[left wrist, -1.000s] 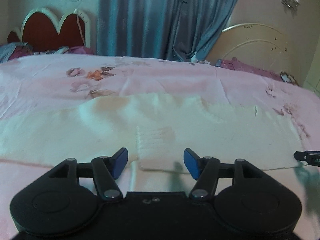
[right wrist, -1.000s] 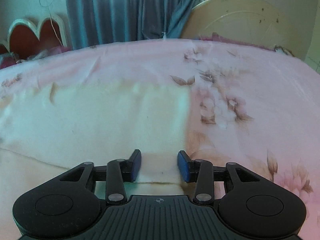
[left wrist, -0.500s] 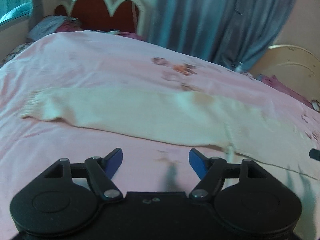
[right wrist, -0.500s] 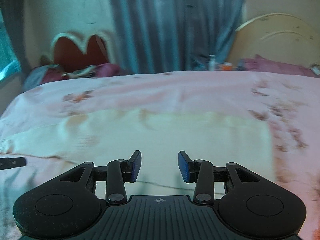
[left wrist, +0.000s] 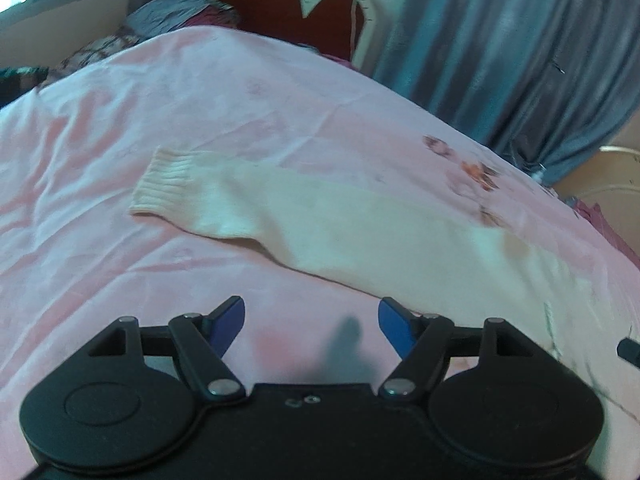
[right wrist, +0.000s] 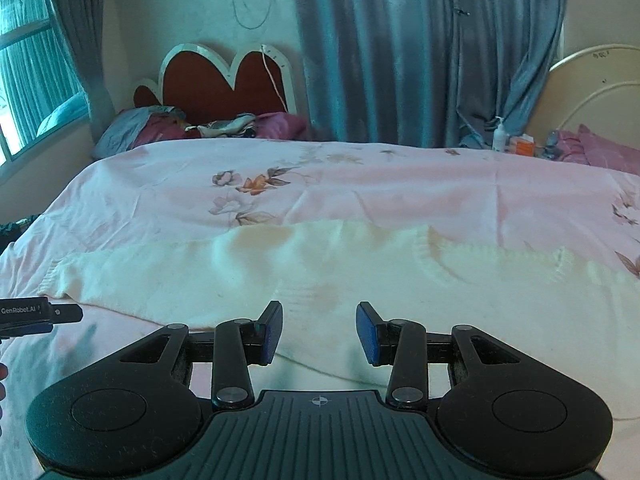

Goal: Fold small clothes

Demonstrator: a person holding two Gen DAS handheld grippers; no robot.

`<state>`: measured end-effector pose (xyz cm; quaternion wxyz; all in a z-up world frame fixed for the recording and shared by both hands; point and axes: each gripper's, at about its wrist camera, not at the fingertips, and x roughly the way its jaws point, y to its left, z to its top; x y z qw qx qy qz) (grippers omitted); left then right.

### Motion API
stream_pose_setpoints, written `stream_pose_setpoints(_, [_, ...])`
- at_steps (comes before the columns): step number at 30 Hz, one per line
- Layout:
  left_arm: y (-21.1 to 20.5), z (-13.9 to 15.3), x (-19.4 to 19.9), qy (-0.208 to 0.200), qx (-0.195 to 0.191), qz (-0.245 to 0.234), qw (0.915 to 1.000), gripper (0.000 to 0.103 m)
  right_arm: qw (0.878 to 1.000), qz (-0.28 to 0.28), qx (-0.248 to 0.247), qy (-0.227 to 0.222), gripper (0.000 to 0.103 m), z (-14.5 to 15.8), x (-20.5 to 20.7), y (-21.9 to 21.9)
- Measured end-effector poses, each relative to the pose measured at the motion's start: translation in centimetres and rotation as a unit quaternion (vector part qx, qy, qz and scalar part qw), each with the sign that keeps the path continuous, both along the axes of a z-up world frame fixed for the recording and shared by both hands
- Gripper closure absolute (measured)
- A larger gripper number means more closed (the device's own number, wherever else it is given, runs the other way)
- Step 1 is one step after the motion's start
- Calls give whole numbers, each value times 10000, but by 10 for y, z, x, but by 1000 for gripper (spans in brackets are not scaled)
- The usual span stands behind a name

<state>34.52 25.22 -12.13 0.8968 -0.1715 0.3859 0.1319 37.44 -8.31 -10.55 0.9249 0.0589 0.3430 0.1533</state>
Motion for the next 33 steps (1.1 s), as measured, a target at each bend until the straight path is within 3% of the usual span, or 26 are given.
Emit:
stream_pose_setpoints(4, [19,-8,5,-15,-350,231,9991,30,9999,-67,-13,129,63,-9,8,8])
stream_pose_setpoints(11, [44,-18,17,-434,-957,493,9932,31,9993,-132,-125,336,63,-29,19,12])
stream_pose_setpoints(15, [59,-22,28,-691,-1226,736,9873,39,9990,-221,-116,367,63,-34,25,11])
stream_pose_setpoints(18, [70,-26,34,-858,-1390,946,9820,52,9986,-242,-216,425,63,-43,29,13])
stream_pose_setpoints(19, [73,-27,36,-892,-1411,1003,9809,61,9981,-219,-273,508,63,-49,31,15])
stream_pose_setpoints(22, [79,-29,39,-927,-1456,1175,9780,100,9979,-123,-424,482,63,-52,34,18])
stream_pose_setpoints(23, [80,-28,38,-961,-1451,1195,9775,99,9984,-176,-294,447,63,-47,33,15])
stream_pose_setpoints(25, [73,-18,37,-1124,-1226,1058,9804,100,9990,-321,-200,258,63,-44,29,9])
stream_pose_setpoints(27, [60,-3,37,-1298,-957,747,9841,100,9976,-139,-435,518,63,-56,34,12])
stream_pose_setpoints(28, [51,6,38,-1385,-850,558,9851,100,9979,-94,-464,431,63,-56,33,12])
stream_pose_setpoints(33, [-18,51,45,-1734,-472,-761,9808,100,9981,-489,246,281,63,-39,25,-18])
